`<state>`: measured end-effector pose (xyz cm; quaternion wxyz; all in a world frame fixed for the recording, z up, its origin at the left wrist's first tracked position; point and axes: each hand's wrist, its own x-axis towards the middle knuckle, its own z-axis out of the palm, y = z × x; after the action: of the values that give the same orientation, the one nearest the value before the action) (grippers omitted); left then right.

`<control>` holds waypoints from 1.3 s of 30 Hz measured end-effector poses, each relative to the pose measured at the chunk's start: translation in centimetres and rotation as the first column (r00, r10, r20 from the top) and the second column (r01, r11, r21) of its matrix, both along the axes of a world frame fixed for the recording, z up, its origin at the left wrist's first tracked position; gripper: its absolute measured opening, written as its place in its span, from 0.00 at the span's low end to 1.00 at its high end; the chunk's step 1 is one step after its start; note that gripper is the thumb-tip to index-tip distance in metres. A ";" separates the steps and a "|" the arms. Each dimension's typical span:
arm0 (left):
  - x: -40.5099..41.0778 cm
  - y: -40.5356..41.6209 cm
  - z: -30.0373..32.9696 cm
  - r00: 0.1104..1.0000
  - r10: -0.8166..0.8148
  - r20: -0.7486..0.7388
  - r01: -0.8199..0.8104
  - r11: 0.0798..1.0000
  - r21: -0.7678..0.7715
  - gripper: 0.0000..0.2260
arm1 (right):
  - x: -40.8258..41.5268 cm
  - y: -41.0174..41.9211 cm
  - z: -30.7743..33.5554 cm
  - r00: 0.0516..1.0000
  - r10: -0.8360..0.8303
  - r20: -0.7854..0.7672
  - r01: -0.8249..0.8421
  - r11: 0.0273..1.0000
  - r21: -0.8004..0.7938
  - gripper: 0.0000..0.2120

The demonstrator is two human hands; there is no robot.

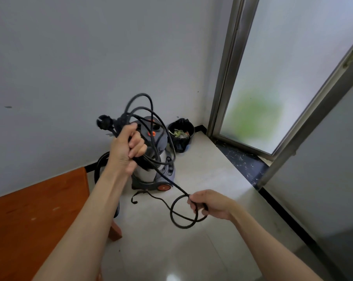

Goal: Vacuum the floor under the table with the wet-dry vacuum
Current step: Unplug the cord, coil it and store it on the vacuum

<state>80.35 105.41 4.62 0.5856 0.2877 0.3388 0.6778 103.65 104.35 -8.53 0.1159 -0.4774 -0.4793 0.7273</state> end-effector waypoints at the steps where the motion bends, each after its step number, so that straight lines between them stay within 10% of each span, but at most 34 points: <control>1: 0.6 -0.3 -0.3 0.998 -0.054 -0.041 0.054 0.998 -0.015 0.23 | -0.4 0.3 0.2 0.994 -0.097 0.055 0.094 0.995 0.043 0.08; 6: 2.0 -2.1 -1.5 0.980 -0.178 -0.085 0.169 0.980 -0.104 0.23 | -0.6 2.2 1.8 0.910 -0.403 0.100 0.397 0.915 0.072 0.05; 11: 0.9 -2.8 -1.1 0.960 -0.275 -0.057 0.266 0.955 -0.135 0.17 | 1.7 4.2 1.6 0.642 -0.767 0.008 0.717 0.596 -0.362 0.14; 20: 3.3 -5.3 -3.8 0.576 -0.619 -0.534 0.397 0.783 -0.479 0.24 | -1.2 5.1 6.5 0.708 -0.602 -0.370 0.581 0.794 -0.181 0.11; 28: 3.5 -6.1 -5.0 0.649 -0.546 -0.530 0.137 0.769 -0.624 0.20 | -0.4 4.4 8.4 0.739 -0.462 -0.491 0.503 0.862 -0.054 0.14; 33: 3.9 -4.5 -7.2 0.956 -0.139 -0.260 -0.059 0.774 -0.630 0.15 | -2.8 0.7 8.2 0.999 -0.030 0.017 0.012 0.771 0.637 0.19; 39: 4.0 -4.0 -7.0 0.986 0.116 0.121 -0.026 0.819 -0.573 0.15 | -4.5 -2.8 5.0 0.969 -0.147 0.199 -0.054 0.659 0.750 0.09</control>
<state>84.32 101.38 -2.41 0.6427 0.0350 0.4911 0.5870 99.17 101.60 -3.57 0.2616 -0.4842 -0.7343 0.3975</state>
